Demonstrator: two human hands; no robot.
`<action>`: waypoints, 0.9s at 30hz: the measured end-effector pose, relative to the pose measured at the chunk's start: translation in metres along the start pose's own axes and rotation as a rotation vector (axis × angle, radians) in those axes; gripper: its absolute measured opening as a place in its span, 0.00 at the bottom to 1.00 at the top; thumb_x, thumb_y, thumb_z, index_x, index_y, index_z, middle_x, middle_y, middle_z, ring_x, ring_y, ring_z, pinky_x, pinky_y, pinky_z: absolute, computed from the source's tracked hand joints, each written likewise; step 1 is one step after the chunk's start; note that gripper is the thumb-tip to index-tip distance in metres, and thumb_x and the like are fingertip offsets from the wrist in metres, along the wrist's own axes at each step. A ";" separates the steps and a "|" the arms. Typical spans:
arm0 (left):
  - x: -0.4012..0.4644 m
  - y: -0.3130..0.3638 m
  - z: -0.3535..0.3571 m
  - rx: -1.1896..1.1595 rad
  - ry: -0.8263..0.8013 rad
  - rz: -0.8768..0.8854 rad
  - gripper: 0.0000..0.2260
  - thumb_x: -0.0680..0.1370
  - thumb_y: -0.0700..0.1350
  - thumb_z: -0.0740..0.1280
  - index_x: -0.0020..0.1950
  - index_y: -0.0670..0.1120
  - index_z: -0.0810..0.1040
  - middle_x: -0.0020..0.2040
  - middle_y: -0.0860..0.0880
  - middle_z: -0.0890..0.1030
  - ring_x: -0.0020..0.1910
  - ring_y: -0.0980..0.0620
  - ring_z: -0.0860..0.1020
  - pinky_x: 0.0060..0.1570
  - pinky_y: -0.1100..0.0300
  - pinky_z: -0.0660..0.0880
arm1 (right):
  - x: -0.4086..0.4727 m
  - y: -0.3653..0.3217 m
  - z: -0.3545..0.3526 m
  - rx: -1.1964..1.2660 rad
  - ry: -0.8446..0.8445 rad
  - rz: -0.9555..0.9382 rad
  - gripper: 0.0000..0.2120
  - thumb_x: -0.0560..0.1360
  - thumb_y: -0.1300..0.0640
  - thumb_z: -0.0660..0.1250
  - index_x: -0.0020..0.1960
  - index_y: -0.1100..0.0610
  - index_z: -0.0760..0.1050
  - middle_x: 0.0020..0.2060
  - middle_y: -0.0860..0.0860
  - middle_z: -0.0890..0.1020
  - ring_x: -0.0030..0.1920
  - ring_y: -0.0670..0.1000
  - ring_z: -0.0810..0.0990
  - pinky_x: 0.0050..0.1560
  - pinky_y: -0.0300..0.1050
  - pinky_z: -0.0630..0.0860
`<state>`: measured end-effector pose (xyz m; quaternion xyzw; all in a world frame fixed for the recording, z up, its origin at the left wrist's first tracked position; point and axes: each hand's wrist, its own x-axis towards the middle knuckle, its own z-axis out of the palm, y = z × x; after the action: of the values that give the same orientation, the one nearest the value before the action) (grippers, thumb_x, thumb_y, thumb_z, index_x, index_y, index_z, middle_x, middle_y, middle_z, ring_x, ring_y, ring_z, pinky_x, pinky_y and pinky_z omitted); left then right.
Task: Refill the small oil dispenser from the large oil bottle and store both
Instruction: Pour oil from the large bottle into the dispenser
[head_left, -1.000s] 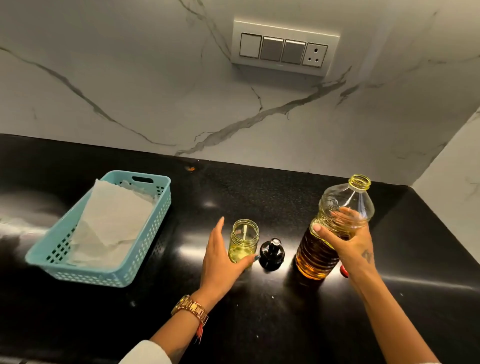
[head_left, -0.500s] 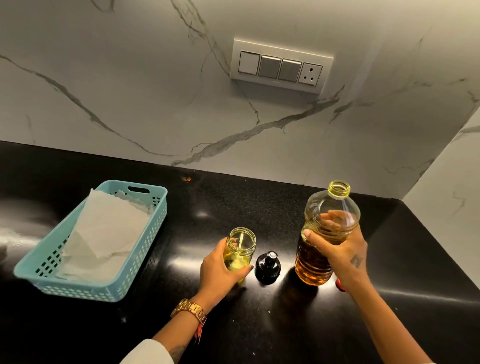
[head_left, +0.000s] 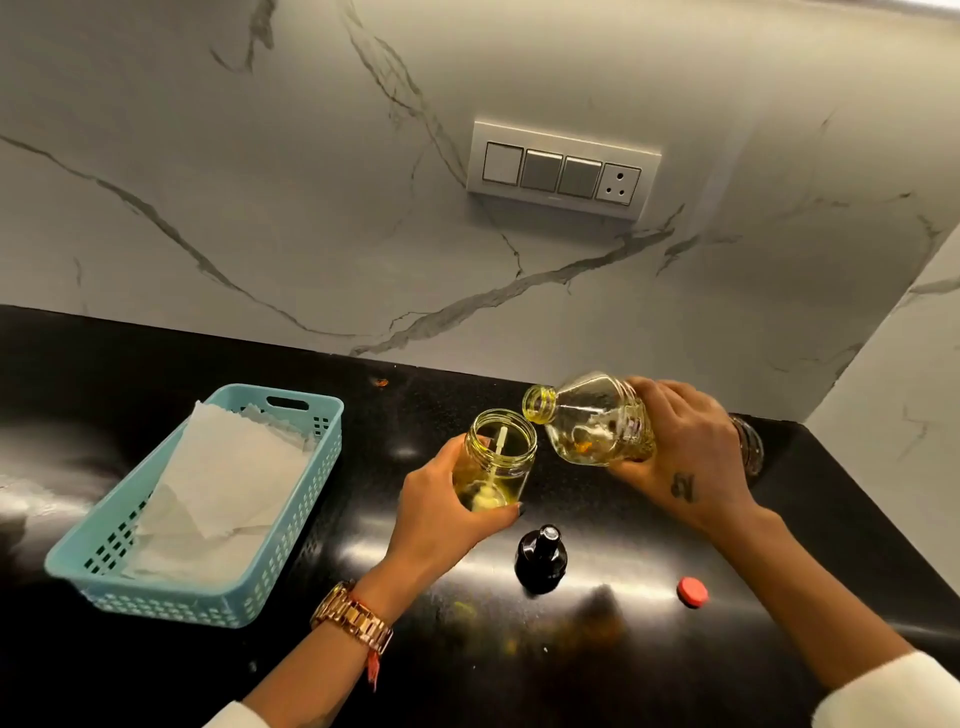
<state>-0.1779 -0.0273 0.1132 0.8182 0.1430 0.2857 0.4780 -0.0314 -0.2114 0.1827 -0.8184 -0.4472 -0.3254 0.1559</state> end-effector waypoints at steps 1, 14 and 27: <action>0.000 0.003 -0.001 -0.004 -0.007 0.005 0.24 0.61 0.50 0.79 0.53 0.57 0.74 0.44 0.59 0.81 0.43 0.63 0.79 0.42 0.70 0.75 | 0.002 0.001 -0.002 -0.030 0.002 -0.024 0.35 0.57 0.47 0.80 0.58 0.57 0.71 0.46 0.57 0.83 0.49 0.61 0.80 0.52 0.60 0.74; -0.001 0.018 -0.003 -0.032 -0.061 0.013 0.24 0.61 0.47 0.79 0.52 0.58 0.73 0.44 0.59 0.81 0.43 0.65 0.79 0.42 0.73 0.74 | 0.011 0.010 -0.021 -0.222 0.021 -0.157 0.33 0.59 0.48 0.79 0.60 0.55 0.71 0.52 0.56 0.82 0.54 0.61 0.79 0.58 0.61 0.70; 0.001 0.016 -0.004 -0.011 -0.052 0.026 0.24 0.61 0.49 0.79 0.53 0.56 0.74 0.45 0.59 0.80 0.45 0.66 0.77 0.42 0.73 0.73 | 0.016 0.007 -0.026 -0.239 0.024 -0.212 0.31 0.62 0.49 0.77 0.61 0.56 0.69 0.55 0.56 0.81 0.57 0.61 0.78 0.60 0.63 0.67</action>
<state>-0.1801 -0.0320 0.1290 0.8244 0.1183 0.2715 0.4824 -0.0299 -0.2197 0.2130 -0.7753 -0.4875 -0.4006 0.0274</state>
